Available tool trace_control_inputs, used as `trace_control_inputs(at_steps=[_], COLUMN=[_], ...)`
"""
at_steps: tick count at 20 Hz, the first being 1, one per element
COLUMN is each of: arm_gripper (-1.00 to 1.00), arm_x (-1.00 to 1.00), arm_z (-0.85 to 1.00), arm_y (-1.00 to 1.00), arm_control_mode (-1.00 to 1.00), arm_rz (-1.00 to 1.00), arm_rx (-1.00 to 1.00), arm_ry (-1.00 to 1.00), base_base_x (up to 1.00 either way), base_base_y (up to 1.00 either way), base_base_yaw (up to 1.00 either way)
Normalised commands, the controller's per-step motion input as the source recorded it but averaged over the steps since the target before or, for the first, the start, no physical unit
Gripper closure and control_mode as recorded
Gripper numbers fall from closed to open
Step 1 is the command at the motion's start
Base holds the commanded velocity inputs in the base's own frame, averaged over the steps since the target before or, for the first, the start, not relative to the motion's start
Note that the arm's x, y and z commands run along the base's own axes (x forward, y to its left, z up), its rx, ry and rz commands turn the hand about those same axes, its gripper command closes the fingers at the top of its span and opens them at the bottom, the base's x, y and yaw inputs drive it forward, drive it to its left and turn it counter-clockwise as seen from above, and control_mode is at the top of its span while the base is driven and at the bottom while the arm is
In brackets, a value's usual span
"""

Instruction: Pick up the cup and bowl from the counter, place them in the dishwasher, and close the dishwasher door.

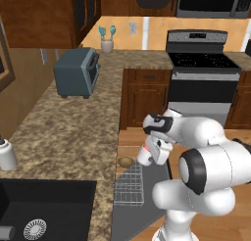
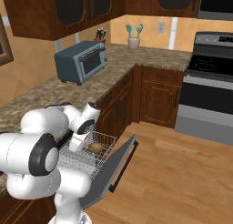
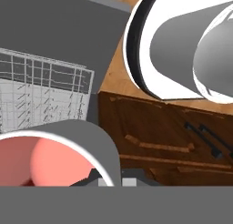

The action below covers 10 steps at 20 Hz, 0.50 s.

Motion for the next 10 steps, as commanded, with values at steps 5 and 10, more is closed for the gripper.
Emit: trace_control_inputs(at_steps=[5,10], arm_gripper=[1.0,1.0], arm_x=[0.0,0.01], arm_z=[-0.34,-0.34], arm_y=[0.0,0.05], arm_control_mode=[-1.0,-1.0], arm_rz=[0.0,0.0], arm_rx=[0.06,0.01], arm_ry=[0.06,0.02], base_base_x=[0.0,0.0], base_base_y=[0.0,0.0], base_base_yaw=[0.0,0.0])
